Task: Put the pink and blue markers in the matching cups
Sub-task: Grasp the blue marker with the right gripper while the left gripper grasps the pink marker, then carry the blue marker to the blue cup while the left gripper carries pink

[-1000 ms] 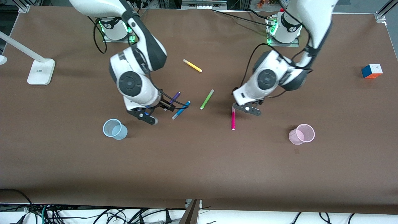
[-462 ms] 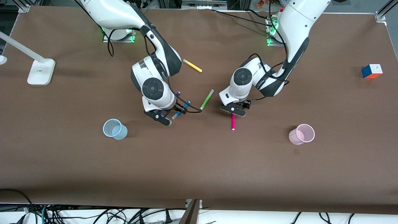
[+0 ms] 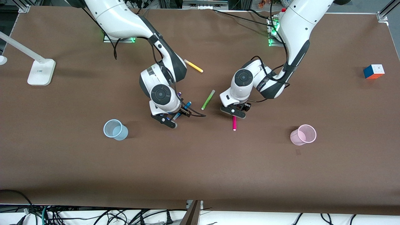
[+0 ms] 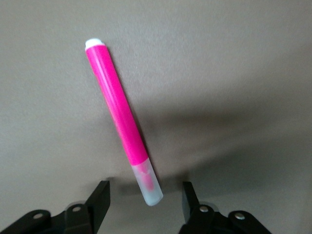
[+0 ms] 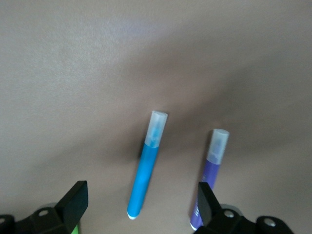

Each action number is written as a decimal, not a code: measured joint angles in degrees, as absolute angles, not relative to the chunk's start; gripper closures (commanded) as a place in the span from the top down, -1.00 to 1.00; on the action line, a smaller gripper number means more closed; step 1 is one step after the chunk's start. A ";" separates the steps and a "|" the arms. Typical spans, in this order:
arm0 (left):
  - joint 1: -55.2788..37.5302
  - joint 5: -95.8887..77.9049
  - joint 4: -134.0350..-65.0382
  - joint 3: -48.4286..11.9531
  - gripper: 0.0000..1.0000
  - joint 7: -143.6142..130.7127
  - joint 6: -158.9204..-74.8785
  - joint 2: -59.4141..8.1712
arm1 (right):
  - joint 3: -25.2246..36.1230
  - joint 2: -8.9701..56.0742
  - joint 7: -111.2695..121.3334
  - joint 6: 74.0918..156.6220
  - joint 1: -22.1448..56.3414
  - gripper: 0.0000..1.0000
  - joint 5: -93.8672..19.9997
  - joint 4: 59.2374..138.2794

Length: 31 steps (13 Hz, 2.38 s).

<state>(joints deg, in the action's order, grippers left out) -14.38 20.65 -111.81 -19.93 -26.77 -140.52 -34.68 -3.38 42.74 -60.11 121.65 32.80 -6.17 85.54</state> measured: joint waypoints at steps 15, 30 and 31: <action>-14.42 23.60 -109.98 -20.28 -1.00 -25.67 -136.14 -35.55 | -3.35 47.26 -60.46 129.56 34.32 -1.00 -6.18 86.46; -10.19 24.99 -89.62 -17.66 -1.00 10.22 -74.94 -28.25 | -1.78 36.38 -51.60 114.72 26.82 -1.00 -11.12 85.48; -8.96 27.66 -88.68 -16.48 -1.00 16.02 -74.60 -28.33 | -1.68 34.42 -47.67 111.12 24.22 -1.00 -12.99 85.44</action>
